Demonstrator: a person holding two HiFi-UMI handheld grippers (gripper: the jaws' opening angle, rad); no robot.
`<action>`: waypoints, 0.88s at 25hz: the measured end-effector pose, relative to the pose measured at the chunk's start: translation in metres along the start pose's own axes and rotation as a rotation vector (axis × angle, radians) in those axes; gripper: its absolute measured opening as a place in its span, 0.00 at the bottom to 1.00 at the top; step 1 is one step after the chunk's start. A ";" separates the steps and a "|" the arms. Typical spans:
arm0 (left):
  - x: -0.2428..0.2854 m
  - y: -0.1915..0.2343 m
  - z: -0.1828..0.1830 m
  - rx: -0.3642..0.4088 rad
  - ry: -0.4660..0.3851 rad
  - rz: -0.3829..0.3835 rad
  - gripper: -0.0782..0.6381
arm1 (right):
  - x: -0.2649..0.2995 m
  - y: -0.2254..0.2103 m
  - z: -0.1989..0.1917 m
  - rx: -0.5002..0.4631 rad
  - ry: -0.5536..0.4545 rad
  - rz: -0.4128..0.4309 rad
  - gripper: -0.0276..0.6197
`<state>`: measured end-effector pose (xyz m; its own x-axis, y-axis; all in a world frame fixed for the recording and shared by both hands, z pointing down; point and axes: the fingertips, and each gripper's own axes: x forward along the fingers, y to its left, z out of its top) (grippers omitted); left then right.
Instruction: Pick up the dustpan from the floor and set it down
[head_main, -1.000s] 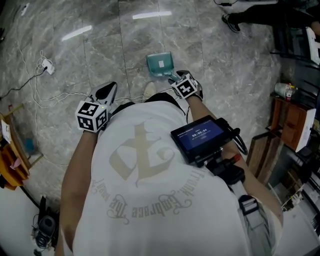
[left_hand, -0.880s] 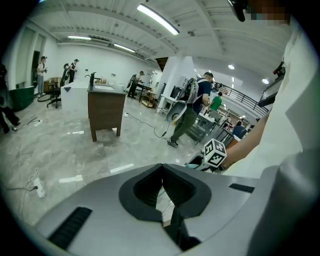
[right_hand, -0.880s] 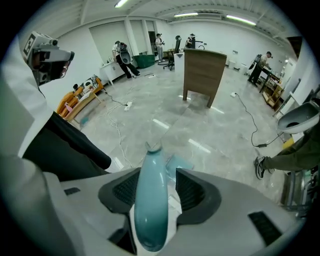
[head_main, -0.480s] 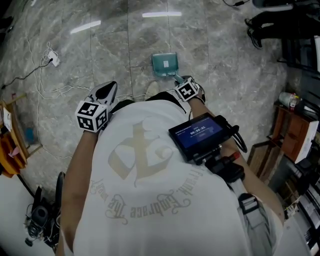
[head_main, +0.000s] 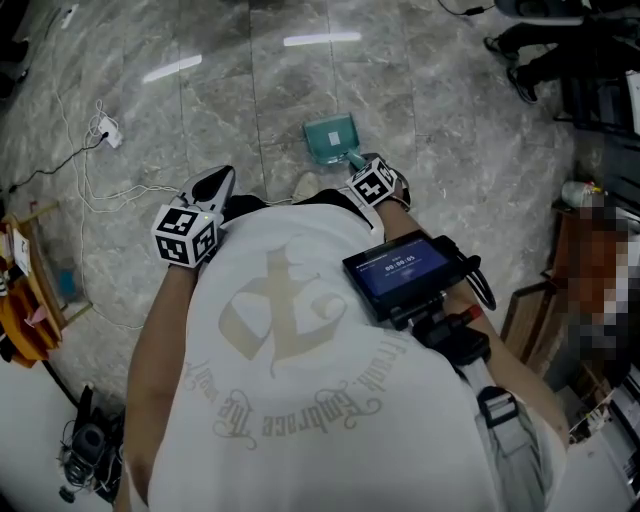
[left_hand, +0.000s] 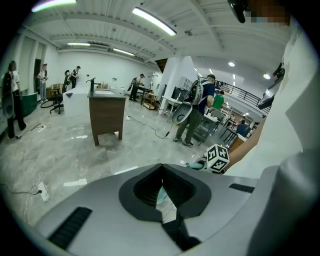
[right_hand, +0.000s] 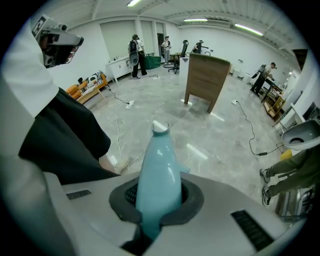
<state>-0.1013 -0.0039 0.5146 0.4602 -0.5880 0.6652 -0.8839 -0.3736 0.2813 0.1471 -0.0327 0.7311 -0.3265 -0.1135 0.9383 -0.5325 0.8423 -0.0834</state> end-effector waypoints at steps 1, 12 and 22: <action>0.002 0.001 0.003 0.006 -0.002 -0.005 0.12 | -0.001 -0.001 0.002 0.006 -0.008 -0.004 0.09; 0.016 0.013 0.027 0.045 0.003 -0.061 0.13 | -0.017 -0.014 -0.002 0.108 -0.030 -0.030 0.08; 0.038 0.021 0.044 0.046 -0.005 -0.127 0.13 | -0.045 -0.036 0.017 0.233 -0.107 -0.075 0.08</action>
<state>-0.0988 -0.0657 0.5151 0.5690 -0.5368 0.6229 -0.8135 -0.4781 0.3311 0.1677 -0.0665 0.6862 -0.3536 -0.2368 0.9049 -0.7198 0.6867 -0.1016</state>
